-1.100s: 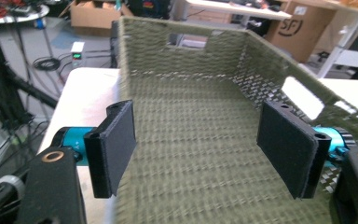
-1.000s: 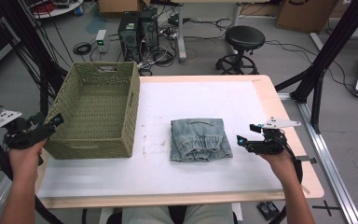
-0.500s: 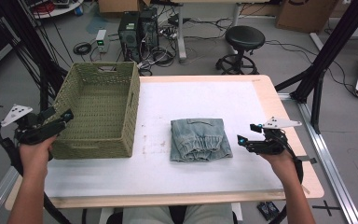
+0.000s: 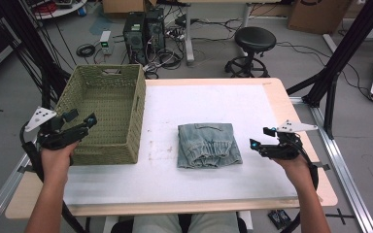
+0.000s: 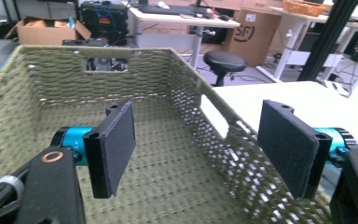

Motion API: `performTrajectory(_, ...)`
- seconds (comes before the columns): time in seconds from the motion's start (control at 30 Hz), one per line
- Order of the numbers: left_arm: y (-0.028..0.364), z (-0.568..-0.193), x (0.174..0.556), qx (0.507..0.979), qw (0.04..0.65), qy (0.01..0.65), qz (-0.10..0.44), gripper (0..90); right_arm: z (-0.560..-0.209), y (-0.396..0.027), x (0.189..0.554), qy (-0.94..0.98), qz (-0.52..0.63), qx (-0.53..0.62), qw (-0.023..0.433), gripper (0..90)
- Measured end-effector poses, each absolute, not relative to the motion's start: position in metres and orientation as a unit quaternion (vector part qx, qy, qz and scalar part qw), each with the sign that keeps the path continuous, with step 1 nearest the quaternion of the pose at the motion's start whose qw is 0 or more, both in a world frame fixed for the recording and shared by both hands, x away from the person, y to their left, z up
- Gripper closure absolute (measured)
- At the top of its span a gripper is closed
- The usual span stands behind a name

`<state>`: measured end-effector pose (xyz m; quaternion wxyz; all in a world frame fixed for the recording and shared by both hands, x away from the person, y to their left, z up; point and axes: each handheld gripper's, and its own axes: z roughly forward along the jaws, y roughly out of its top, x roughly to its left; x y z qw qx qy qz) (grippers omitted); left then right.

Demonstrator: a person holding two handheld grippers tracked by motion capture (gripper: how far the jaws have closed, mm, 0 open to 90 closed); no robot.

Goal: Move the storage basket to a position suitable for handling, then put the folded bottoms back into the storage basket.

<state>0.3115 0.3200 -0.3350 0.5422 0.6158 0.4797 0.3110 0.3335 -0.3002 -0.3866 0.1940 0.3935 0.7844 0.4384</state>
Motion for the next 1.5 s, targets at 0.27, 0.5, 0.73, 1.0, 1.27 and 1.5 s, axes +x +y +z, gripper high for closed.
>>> performTrajectory(0.27,0.296,-0.336,0.308,0.626,0.552,0.464,0.297,27.7,-0.385,-0.299,0.333,0.784,0.439,0.394,0.194,24.7)
performTrajectory(0.5,0.276,-0.338,0.305,0.637,0.556,0.449,0.29,27.6,-0.384,-0.3,0.332,0.783,0.44,0.393,0.196,24.7)
performTrajectory(0.73,0.253,-0.342,0.305,0.638,0.566,0.439,0.282,26.7,-0.384,-0.3,0.333,0.783,0.439,0.395,0.195,24.7)
performTrajectory(1.0,0.217,-0.346,0.305,0.656,0.581,0.4,0.268,20.5,-0.384,-0.3,0.332,0.785,0.44,0.39,0.195,24.7)
performTrajectory(1.27,0.179,-0.353,0.309,0.682,0.582,0.371,0.24,19.2,-0.384,-0.301,0.332,0.783,0.443,0.391,0.196,24.7)
performTrajectory(1.5,0.15,-0.361,0.313,0.7,0.576,0.358,0.224,19.2,-0.384,-0.3,0.331,0.784,0.444,0.387,0.195,24.7)
